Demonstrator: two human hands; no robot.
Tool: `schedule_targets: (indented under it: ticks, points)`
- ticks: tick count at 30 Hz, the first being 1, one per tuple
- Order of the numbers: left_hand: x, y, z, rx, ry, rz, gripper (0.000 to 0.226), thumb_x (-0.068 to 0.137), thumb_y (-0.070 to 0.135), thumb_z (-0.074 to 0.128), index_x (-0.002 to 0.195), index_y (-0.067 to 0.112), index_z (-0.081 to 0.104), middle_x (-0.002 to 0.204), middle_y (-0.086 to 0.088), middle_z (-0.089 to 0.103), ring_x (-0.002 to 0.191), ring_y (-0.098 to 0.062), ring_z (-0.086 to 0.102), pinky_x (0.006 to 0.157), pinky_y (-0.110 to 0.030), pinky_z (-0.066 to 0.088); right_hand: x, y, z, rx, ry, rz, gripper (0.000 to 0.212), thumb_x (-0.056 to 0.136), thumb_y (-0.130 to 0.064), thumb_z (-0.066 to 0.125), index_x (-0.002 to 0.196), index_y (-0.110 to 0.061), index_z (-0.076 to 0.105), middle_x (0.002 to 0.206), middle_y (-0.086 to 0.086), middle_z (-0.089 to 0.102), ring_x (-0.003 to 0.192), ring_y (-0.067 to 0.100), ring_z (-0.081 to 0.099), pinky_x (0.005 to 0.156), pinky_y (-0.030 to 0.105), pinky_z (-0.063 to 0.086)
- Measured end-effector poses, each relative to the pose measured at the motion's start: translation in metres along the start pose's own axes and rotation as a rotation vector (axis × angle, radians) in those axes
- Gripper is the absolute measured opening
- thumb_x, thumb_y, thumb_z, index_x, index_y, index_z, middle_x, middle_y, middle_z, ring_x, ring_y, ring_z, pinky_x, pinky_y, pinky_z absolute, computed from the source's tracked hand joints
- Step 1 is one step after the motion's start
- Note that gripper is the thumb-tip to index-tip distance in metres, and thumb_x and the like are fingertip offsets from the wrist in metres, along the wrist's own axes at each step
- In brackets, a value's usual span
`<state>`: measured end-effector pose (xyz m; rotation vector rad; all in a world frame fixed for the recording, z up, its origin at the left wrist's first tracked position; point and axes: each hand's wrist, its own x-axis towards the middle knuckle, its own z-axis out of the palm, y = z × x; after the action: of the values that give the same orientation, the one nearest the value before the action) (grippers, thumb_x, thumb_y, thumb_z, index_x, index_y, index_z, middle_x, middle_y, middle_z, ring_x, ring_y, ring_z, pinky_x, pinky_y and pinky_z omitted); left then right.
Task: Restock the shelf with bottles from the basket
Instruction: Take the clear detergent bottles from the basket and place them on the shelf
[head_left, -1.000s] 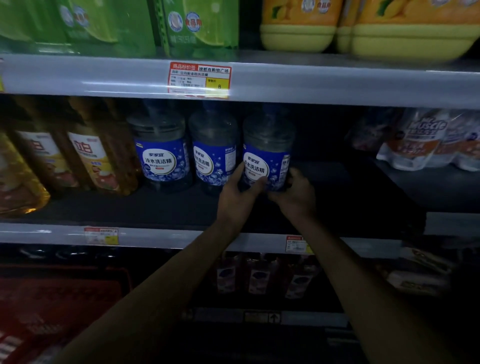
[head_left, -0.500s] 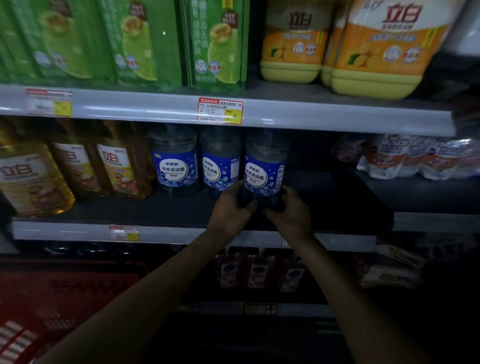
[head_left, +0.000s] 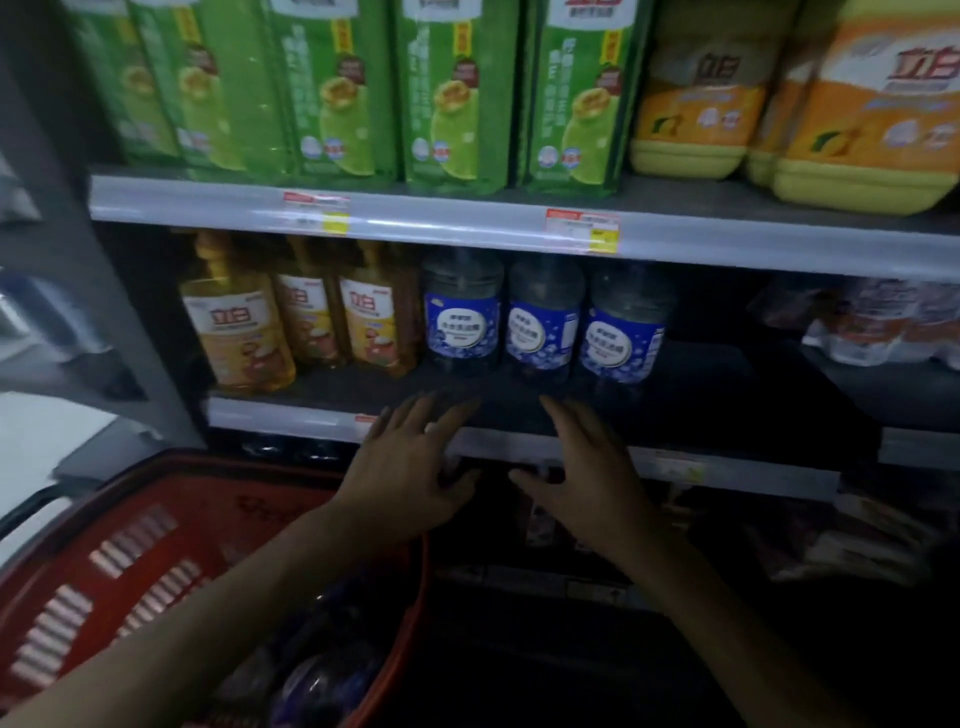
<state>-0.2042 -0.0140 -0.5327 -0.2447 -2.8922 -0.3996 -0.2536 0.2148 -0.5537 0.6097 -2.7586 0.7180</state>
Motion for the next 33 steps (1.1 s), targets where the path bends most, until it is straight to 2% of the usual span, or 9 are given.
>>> schedule_targets:
  ticks: [5, 9, 14, 17, 20, 24, 26, 29, 33]
  points:
    - [-0.078, -0.075, -0.005, 0.095, -0.036, -0.072, 0.086, 0.076, 0.06, 0.054, 0.157, 0.031, 0.041, 0.154, -0.006, 0.048, 0.138, -0.034, 0.05, 0.108, -0.049, 0.046, -0.009, -0.041, 0.054, -0.07, -0.237, -0.198, 0.084, 0.091, -0.058, 0.061, 0.159, -0.028, 0.022, 0.163, -0.001, 0.023, 0.15, 0.023, 0.024, 0.118, 0.045, 0.032]
    - [-0.144, -0.128, 0.012, 0.137, -0.104, -0.188, 0.081, 0.082, 0.06, 0.054, 0.157, 0.031, 0.039, 0.147, -0.009, 0.055, 0.128, -0.035, 0.058, 0.103, -0.047, 0.049, -0.017, -0.068, 0.091, -0.2, -0.466, -0.363, 0.079, 0.097, -0.053, 0.055, 0.161, -0.027, 0.016, 0.167, 0.005, 0.013, 0.154, 0.027, 0.009, 0.127, 0.043, 0.003]
    - [-0.192, -0.15, 0.038, 0.107, -0.16, -0.279, 0.075, 0.083, 0.056, 0.054, 0.151, 0.025, 0.05, 0.14, -0.008, 0.059, 0.119, -0.032, 0.063, 0.097, -0.044, 0.052, -0.032, -0.079, 0.135, -0.261, -0.679, -0.457, 0.071, 0.098, -0.06, 0.045, 0.158, -0.028, 0.026, 0.167, 0.01, 0.015, 0.155, 0.029, 0.006, 0.126, 0.047, -0.003]
    - [-0.221, -0.166, 0.051, 0.08, -0.204, -0.305, 0.071, 0.088, 0.058, 0.055, 0.152, 0.029, 0.048, 0.139, -0.003, 0.06, 0.117, -0.027, 0.064, 0.095, -0.041, 0.051, -0.039, -0.078, 0.154, -0.297, -0.719, -0.516, 0.078, 0.091, -0.07, 0.02, 0.153, -0.027, 0.039, 0.163, 0.012, 0.027, 0.154, 0.032, 0.011, 0.124, 0.049, -0.004]
    - [-0.242, -0.181, 0.052, 0.109, -0.224, -0.346, 0.066, 0.093, 0.064, 0.048, 0.15, 0.031, 0.051, 0.137, 0.001, 0.062, 0.116, -0.023, 0.065, 0.096, -0.04, 0.051, -0.04, -0.072, 0.163, -0.313, -0.677, -0.546, 0.082, 0.084, -0.067, 0.012, 0.132, -0.025, 0.064, 0.149, 0.006, 0.05, 0.152, 0.028, 0.023, 0.126, 0.052, 0.001]
    - [-0.245, -0.188, 0.043, 0.12, -0.198, -0.406, 0.062, 0.098, 0.068, 0.038, 0.14, 0.028, 0.061, 0.128, 0.003, 0.07, 0.111, -0.021, 0.067, 0.098, -0.043, 0.051, -0.042, -0.06, 0.165, -0.291, -0.585, -0.529, 0.058, 0.088, -0.058, 0.031, 0.098, -0.025, 0.078, 0.126, -0.003, 0.067, 0.145, 0.019, 0.039, 0.117, 0.05, 0.031]
    - [-0.244, -0.189, 0.04, 0.111, -0.214, -0.433, 0.062, 0.1, 0.07, 0.037, 0.137, 0.027, 0.064, 0.126, 0.004, 0.071, 0.113, -0.019, 0.067, 0.102, -0.042, 0.049, -0.045, -0.053, 0.163, -0.293, -0.565, -0.517, 0.051, 0.087, -0.055, 0.037, 0.095, -0.025, 0.077, 0.121, -0.005, 0.068, 0.143, 0.018, 0.042, 0.112, 0.049, 0.037]
    - [-0.242, -0.188, 0.041, 0.092, -0.26, -0.46, 0.058, 0.101, 0.067, 0.039, 0.137, 0.028, 0.064, 0.13, 0.005, 0.07, 0.119, -0.015, 0.064, 0.106, -0.039, 0.044, -0.05, -0.041, 0.157, -0.317, -0.562, -0.503, 0.048, 0.085, -0.054, 0.039, 0.097, -0.027, 0.076, 0.124, -0.007, 0.066, 0.145, 0.016, 0.039, 0.111, 0.05, 0.037]
    - [-0.234, -0.168, 0.051, 0.073, -0.258, -0.41, 0.051, 0.102, 0.063, 0.043, 0.13, 0.029, 0.069, 0.122, 0.006, 0.072, 0.11, -0.014, 0.067, 0.089, -0.032, 0.048, -0.062, -0.014, 0.139, -0.324, -0.552, -0.475, 0.051, 0.084, -0.057, 0.039, 0.1, -0.028, 0.077, 0.128, -0.009, 0.064, 0.147, 0.014, 0.036, 0.113, 0.05, 0.037]
